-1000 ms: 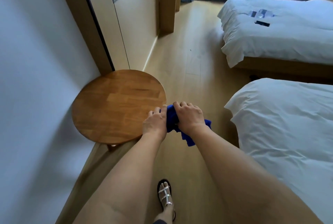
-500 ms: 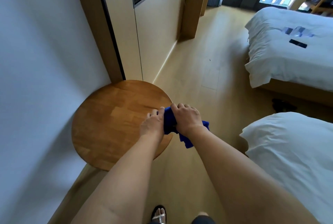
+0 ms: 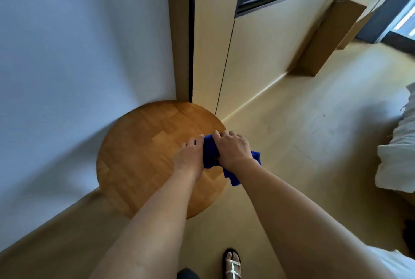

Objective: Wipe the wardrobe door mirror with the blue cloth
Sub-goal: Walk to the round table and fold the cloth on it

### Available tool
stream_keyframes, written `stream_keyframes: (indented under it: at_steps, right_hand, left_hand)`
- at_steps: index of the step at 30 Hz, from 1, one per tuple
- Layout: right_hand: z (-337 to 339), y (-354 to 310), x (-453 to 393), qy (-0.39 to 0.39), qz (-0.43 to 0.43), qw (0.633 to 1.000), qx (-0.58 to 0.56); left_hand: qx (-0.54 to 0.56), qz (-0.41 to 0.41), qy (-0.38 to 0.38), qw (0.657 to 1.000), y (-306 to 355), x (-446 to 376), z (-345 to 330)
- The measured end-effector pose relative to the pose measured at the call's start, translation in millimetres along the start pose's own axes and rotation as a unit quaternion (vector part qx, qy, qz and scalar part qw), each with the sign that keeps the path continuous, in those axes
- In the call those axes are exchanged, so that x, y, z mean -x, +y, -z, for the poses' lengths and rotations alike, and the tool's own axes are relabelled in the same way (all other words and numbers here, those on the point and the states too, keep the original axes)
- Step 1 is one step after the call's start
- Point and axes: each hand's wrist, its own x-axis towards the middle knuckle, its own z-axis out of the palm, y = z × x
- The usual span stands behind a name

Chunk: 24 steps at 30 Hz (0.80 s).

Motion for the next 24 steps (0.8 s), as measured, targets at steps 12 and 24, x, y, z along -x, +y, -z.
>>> stream_keyframes:
  at_steps: [12,24]
  right_hand:
    - [-9.0,5.7,-46.2,0.010,0.182,0.983,-0.019]
    - [-34.0,-49.6,-111.2,-0.024,0.246,0.969,0.005]
  left_hand:
    - [-0.013,0.165,0.062,0.984,-2.9,-9.1,-8.6]
    - [0.038,0.208,0.059,0.976,-73.6,-34.5,-9.8]
